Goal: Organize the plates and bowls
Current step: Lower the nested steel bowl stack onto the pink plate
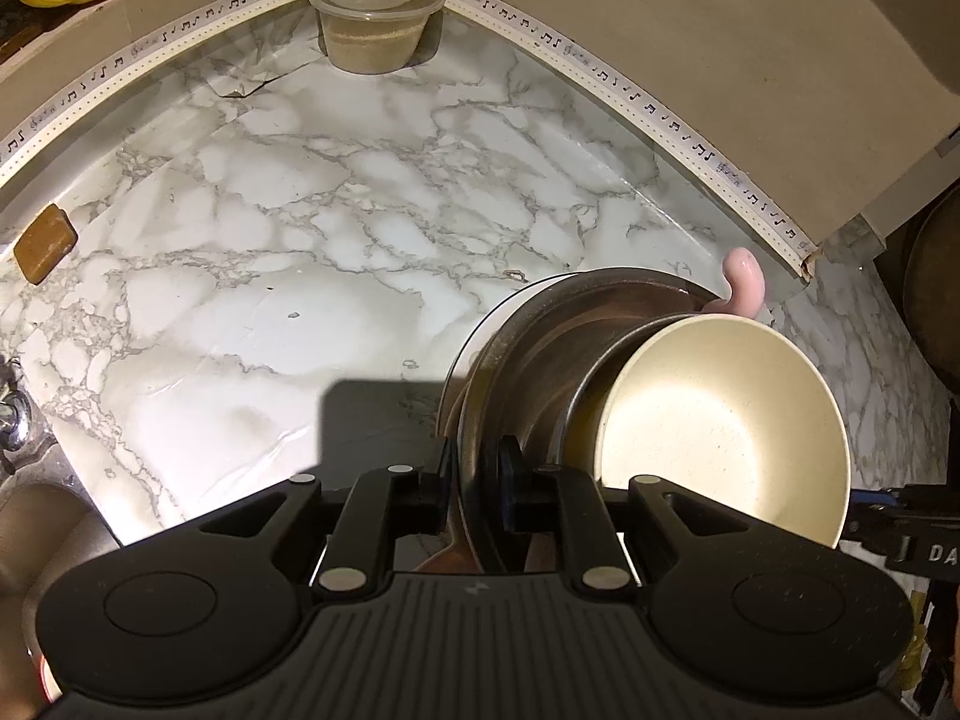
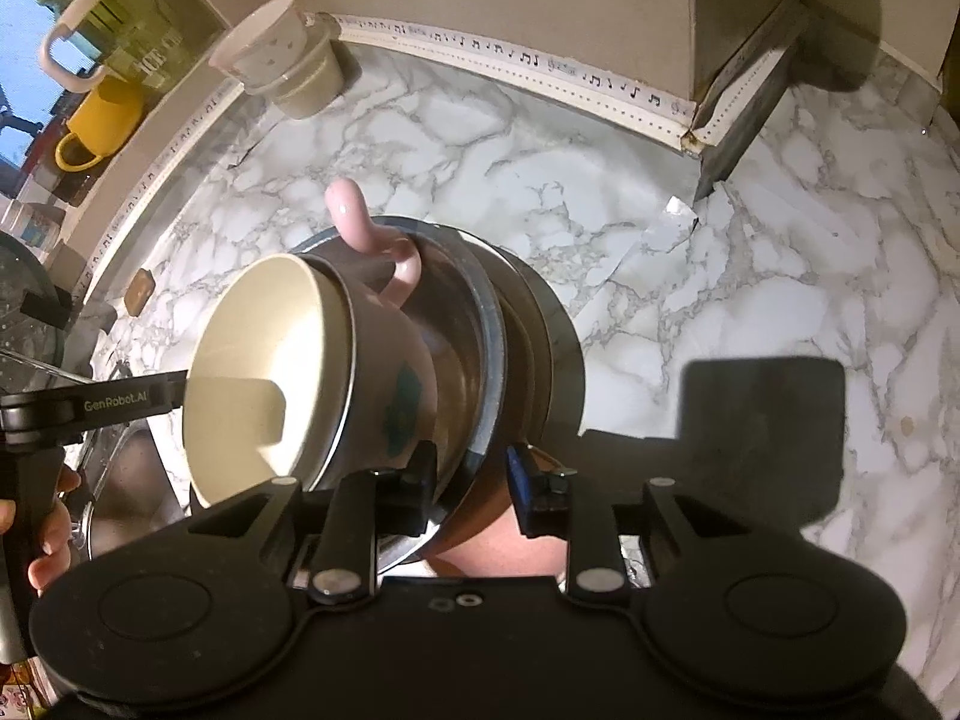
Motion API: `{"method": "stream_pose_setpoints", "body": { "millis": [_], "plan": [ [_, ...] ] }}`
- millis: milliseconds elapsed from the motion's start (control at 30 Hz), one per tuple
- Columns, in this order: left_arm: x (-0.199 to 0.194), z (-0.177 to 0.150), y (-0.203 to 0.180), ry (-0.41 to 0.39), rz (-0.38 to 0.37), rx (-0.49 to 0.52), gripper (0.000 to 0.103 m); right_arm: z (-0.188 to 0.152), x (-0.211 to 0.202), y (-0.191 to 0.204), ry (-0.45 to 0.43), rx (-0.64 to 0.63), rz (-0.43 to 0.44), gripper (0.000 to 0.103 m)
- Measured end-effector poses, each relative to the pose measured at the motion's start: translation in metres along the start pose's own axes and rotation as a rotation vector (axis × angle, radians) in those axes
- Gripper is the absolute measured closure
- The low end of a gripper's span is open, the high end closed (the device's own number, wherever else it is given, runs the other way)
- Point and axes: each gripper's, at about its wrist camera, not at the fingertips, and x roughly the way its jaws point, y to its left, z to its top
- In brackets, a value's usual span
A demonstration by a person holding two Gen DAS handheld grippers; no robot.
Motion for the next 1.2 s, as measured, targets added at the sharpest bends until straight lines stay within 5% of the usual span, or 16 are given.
{"method": "stream_pose_setpoints", "body": {
  "millis": [467, 900, 1000, 1067, 1200],
  "plan": [
    [-0.023, -0.013, 0.005, -0.052, -0.010, -0.003, 0.087, -0.014, -0.024, 0.009, -0.078, -0.073, 0.002, 0.065],
    [-0.069, -0.040, -0.020, -0.208, 0.009, 0.114, 0.084, -0.034, -0.052, 0.021, -0.197, -0.167, 0.019, 0.064],
    [-0.079, -0.048, -0.029, -0.249, 0.010, 0.140, 0.064, -0.040, -0.059, 0.023, -0.232, -0.184, 0.020, 0.062],
    [-0.086, -0.055, -0.034, -0.284, 0.012, 0.155, 0.041, -0.044, -0.065, 0.024, -0.257, -0.195, 0.024, 0.059],
    [-0.097, -0.066, -0.043, -0.328, 0.008, 0.182, 0.039, -0.053, -0.075, 0.026, -0.310, -0.216, 0.024, 0.055]
  ]
}}
